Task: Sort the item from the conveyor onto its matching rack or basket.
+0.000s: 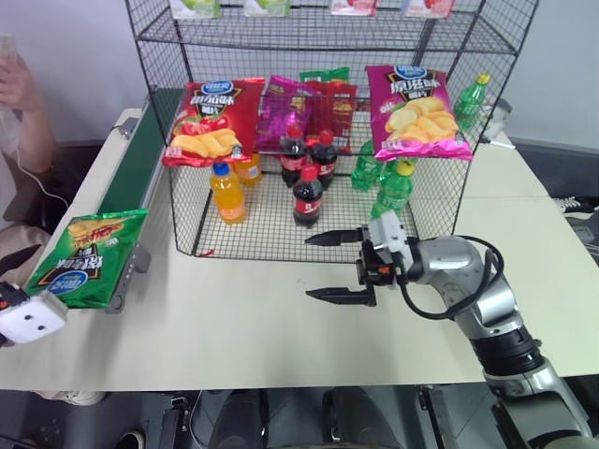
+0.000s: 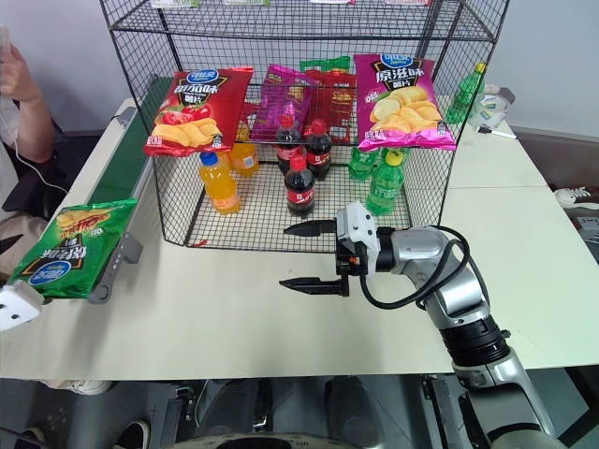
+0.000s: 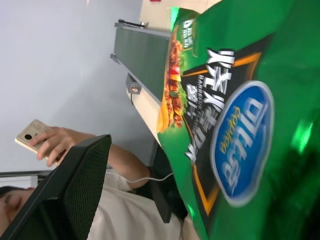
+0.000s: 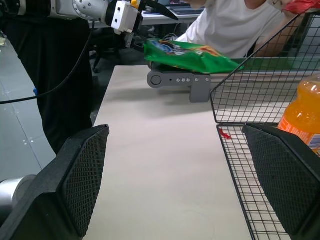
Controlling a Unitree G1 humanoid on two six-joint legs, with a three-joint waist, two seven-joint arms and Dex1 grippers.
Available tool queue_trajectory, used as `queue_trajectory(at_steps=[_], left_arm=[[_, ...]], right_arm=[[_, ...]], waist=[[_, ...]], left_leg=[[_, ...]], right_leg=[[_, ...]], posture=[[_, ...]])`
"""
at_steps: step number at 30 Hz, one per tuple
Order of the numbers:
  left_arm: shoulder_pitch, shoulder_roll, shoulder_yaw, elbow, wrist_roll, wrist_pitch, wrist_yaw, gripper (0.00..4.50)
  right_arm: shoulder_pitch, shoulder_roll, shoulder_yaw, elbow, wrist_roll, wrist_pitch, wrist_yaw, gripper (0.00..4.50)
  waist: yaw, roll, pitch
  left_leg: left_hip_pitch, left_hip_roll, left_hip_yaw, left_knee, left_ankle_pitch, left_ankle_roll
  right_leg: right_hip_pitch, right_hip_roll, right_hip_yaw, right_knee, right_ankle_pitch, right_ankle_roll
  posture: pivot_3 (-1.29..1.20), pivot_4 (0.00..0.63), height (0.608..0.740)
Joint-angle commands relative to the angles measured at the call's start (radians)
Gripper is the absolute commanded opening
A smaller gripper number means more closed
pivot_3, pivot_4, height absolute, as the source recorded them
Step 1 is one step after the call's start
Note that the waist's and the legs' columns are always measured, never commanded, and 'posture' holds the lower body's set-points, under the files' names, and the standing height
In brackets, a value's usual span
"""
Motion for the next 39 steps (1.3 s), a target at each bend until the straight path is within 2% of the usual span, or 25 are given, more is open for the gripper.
queue_trajectory(at_steps=[1, 4, 7, 14, 15, 18, 22, 24, 25, 27, 31, 34, 36, 39], left_arm=[[-0.007, 0.009, -0.019, 0.007, -0.02, 0.006, 0.003, 4.5], [-0.013, 0.01, -0.047, 0.019, -0.026, 0.012, -0.008, 4.5], [-0.024, 0.016, -0.061, 0.023, -0.04, 0.018, -0.013, 3.69], [-0.038, 0.012, -0.062, -0.01, -0.062, 0.036, -0.024, 0.23], [-0.036, 0.01, -0.059, -0.015, -0.069, 0.038, -0.025, 0.11], [-0.014, -0.008, -0.048, -0.037, -0.156, 0.038, -0.072, 0.11], [0.026, -0.034, 0.005, -0.088, -0.351, 0.046, -0.161, 0.11], [0.07, -0.051, 0.034, -0.205, -0.609, 0.11, -0.305, 0.11], [0.104, -0.058, 0.045, -0.276, -0.737, 0.184, -0.384, 0.11], [0.156, -0.065, 0.065, -0.372, -0.883, 0.312, -0.476, 0.11], [0.314, -0.066, 0.16, -0.716, -1.227, 0.617, -0.585, 0.11], [0.388, -0.042, 0.251, -0.847, -1.437, 0.841, -0.633, 0.11], [0.438, -0.03, 0.303, -0.909, -1.534, 0.968, -0.679, 0.11], [0.399, -0.015, 0.323, -0.916, -1.62, 1.086, -0.674, 0.11]], right_arm=[[-0.024, -0.01, -0.034, -0.038, 0.012, 0.003, -0.008, 4.46], [-0.033, -0.014, -0.04, -0.029, 0.011, 0.001, -0.01, 4.46], [-0.041, -0.014, -0.043, -0.025, 0.009, 0.002, -0.012, 4.5], [-0.045, -0.013, -0.047, -0.016, 0.001, -0.005, -0.015, 4.5], [-0.04, -0.013, -0.047, -0.017, 0.0, -0.007, -0.014, 4.5], [-0.025, -0.014, -0.045, -0.014, -0.004, -0.02, -0.009, 4.5], [-0.018, -0.013, -0.046, 0.008, -0.014, -0.044, 0.002, 4.5], [-0.023, -0.014, -0.049, 0.025, -0.017, -0.058, 0.01, 4.5], [-0.025, -0.013, -0.051, 0.034, -0.017, -0.065, 0.014, 4.5], [-0.027, -0.012, -0.053, 0.048, -0.017, -0.075, 0.02, 4.5], [-0.034, -0.012, -0.059, 0.077, -0.007, -0.077, 0.047, 4.5], [-0.035, -0.01, -0.063, 0.094, 0.003, -0.07, 0.064, 4.5], [-0.035, -0.006, -0.066, 0.104, 0.011, -0.062, 0.071, 4.5], [-0.025, -0.017, -0.077, 0.103, 0.057, 0.01, 0.082, 4.5]], waist=[[0.0, 0.0, 0.0], [-0.001, 0.0, 0.0], [0.0, 0.0, 0.0], [0.0, 0.0, 0.0], [0.0, 0.0, 0.0], [0.0, 0.0, 0.0], [-0.001, 0.0, 0.0], [-0.001, 0.0, 0.0], [-0.001, -0.001, 0.0], [-0.001, -0.001, 0.0], [-0.001, 0.0, 0.0], [0.0, 0.0, 0.001], [0.0, 0.001, 0.001], [0.0, 0.002, 0.002]], left_leg=[[0.0, 0.0, 0.0, 0.0, 0.0, 0.0], [0.0, 0.0, 0.0, 0.0, 0.0, 0.0], [0.0, 0.0, 0.0, 0.0, 0.0, 0.0], [0.0, 0.0, 0.0, 0.001, 0.0, 0.0], [0.0, 0.0, 0.0, 0.001, 0.0, 0.0], [0.0, 0.0, 0.0, 0.001, 0.0, 0.0], [0.0, 0.0, 0.0, 0.001, 0.0, 0.0], [0.0, 0.0, 0.0, 0.001, 0.0, 0.0], [0.0, 0.0, 0.0, 0.001, 0.0, 0.0], [0.0, 0.001, 0.0, 0.002, 0.0, 0.0], [0.0, 0.0, 0.0, 0.002, 0.0, 0.0], [0.001, 0.0, -0.001, 0.002, 0.0, 0.0], [0.001, 0.0, -0.001, 0.002, 0.0, 0.0], [0.005, 0.0, -0.001, 0.002, 0.0, 0.0]], right_leg=[[0.0, 0.0, 0.0, 0.0, 0.0, 0.0], [0.0, 0.0, 0.0, 0.0, 0.0, 0.0], [-0.001, 0.001, 0.0, 0.001, 0.0, 0.0], [0.0, 0.001, 0.0, 0.001, 0.0, 0.0], [0.0, 0.001, 0.0, 0.001, 0.0, 0.0], [-0.001, 0.001, 0.0, 0.002, 0.0, 0.0], [-0.001, 0.001, 0.0, 0.002, 0.0, 0.0], [-0.001, 0.001, 0.0, 0.002, 0.0, 0.0], [-0.001, 0.001, 0.0, 0.002, 0.0, 0.0], [0.0, 0.0, 0.0, 0.001, 0.0, 0.0], [0.001, 0.0, 0.0, 0.0, 0.0, 0.0], [0.002, 0.0, 0.0, 0.0, 0.0, 0.0], [0.003, 0.001, 0.0, 0.0, 0.0, 0.0], [0.006, 0.001, 0.0, 0.0, 0.0, 0.0]], posture=[[0.0, 0.15, 0.739], [0.0, 0.15, 0.739], [0.0, 0.15, 0.739], [0.0, 0.15, 0.739], [0.0, 0.15, 0.739], [0.0, 0.15, 0.739], [0.0, 0.15, 0.739], [0.0, 0.15, 0.739], [0.0, 0.15, 0.739], [0.0, 0.15, 0.739], [0.0, 0.15, 0.739], [0.0, 0.15, 0.739], [0.0, 0.15, 0.739], [0.0, 0.15, 0.739]])
